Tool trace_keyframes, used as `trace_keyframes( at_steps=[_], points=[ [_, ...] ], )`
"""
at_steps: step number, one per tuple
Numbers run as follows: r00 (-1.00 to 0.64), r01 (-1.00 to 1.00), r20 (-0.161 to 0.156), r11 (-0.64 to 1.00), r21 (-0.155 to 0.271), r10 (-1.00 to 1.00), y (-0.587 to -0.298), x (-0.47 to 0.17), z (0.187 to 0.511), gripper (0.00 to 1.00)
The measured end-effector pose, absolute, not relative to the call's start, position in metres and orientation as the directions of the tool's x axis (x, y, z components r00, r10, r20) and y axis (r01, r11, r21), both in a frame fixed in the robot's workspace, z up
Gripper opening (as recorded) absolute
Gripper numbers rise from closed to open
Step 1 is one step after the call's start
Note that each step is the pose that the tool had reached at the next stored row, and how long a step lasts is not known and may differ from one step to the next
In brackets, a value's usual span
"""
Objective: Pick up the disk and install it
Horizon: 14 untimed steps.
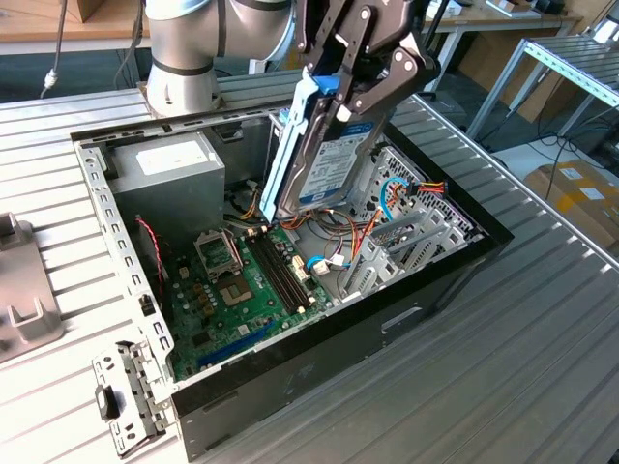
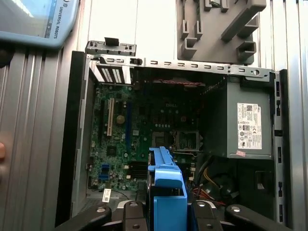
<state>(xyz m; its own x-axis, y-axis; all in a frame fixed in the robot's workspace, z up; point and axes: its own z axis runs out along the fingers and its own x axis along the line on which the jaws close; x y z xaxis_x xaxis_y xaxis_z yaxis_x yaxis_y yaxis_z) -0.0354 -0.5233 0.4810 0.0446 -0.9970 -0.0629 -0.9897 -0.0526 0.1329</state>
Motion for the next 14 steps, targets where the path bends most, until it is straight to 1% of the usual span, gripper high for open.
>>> trace_keyframes(
  at_steps=[11, 14],
  points=[
    [0.044, -0.989, -0.063, -0.053, 0.136, -0.997, -0.533, -0.024, 0.48, 0.37],
    [0.044, -0.989, -0.063, -0.053, 0.137, -0.997, -0.54, -0.023, 0.479, 0.37]
  ],
)
